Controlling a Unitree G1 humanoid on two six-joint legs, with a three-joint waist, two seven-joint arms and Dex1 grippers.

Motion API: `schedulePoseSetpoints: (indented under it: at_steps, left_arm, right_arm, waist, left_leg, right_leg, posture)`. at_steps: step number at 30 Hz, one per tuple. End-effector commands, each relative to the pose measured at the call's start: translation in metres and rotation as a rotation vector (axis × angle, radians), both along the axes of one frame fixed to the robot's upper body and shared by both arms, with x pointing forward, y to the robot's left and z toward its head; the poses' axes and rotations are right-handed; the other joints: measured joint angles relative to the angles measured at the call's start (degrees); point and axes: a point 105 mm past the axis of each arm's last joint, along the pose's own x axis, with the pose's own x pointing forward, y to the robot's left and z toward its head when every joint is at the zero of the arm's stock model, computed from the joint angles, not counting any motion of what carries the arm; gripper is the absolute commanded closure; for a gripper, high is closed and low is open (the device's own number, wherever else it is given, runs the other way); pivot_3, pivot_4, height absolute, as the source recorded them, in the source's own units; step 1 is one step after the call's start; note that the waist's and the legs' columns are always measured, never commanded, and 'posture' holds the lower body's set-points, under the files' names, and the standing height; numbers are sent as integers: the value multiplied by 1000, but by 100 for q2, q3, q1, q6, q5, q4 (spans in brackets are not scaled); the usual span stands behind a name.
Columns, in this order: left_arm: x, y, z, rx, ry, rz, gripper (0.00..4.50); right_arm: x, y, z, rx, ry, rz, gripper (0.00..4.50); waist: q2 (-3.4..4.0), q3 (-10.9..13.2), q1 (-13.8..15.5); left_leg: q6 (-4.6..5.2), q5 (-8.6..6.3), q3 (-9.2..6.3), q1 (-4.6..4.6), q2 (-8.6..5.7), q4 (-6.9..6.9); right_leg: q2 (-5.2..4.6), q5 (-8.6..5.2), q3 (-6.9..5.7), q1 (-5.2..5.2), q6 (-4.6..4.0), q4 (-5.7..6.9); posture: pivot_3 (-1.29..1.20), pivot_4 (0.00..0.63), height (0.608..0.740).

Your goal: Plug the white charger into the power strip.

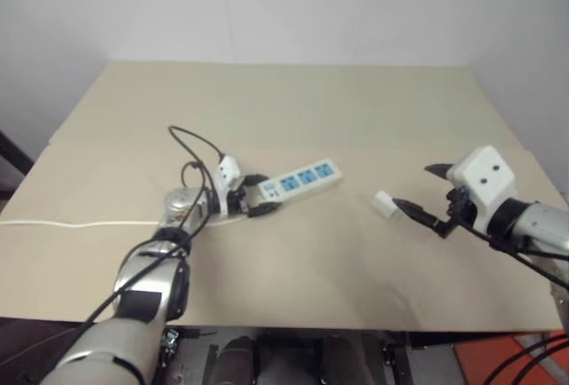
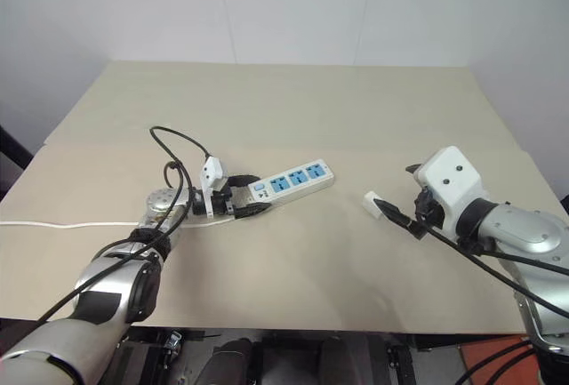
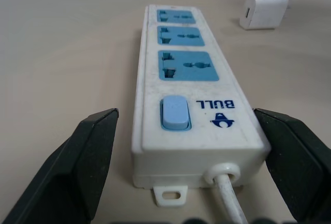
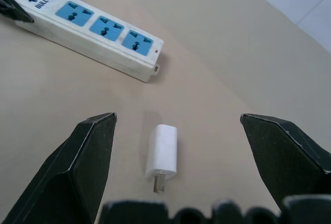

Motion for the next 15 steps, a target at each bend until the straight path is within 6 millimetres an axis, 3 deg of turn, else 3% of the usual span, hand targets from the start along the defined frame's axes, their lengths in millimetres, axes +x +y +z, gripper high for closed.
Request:
schedulePoseSetpoints:
  at_steps: [1, 11, 15]
  left_arm:
    - [3, -3, 7, -20, -37, 16, 22]
    - [-1, -4, -1, -20, -23, 10, 22]
    - [-3, -3, -7, 2, -11, 2, 1181]
  right_arm:
    - [1, -1, 11, -10, -46, -10, 0]
    - [5, -2, 9, -21, -46, -16, 0]
    - [8, -1, 10, -19, -50, -12, 0]
  waist:
    - [0, 0, 0]
    - [0, 0, -6]
    - [1, -1, -6]
  left_leg:
    - [0, 0, 0, 0, 0, 0]
    - [0, 0, 0, 0, 0, 0]
    - [0, 0, 0, 3, -1, 0]
  right_leg:
    - [0, 0, 0, 0, 0, 0]
    - [0, 0, 0, 0, 0, 1]
    - [0, 0, 0, 2, 0, 2]
  posture:
    - [0, 150, 740]
    - [0, 150, 740]
    - [0, 150, 740]
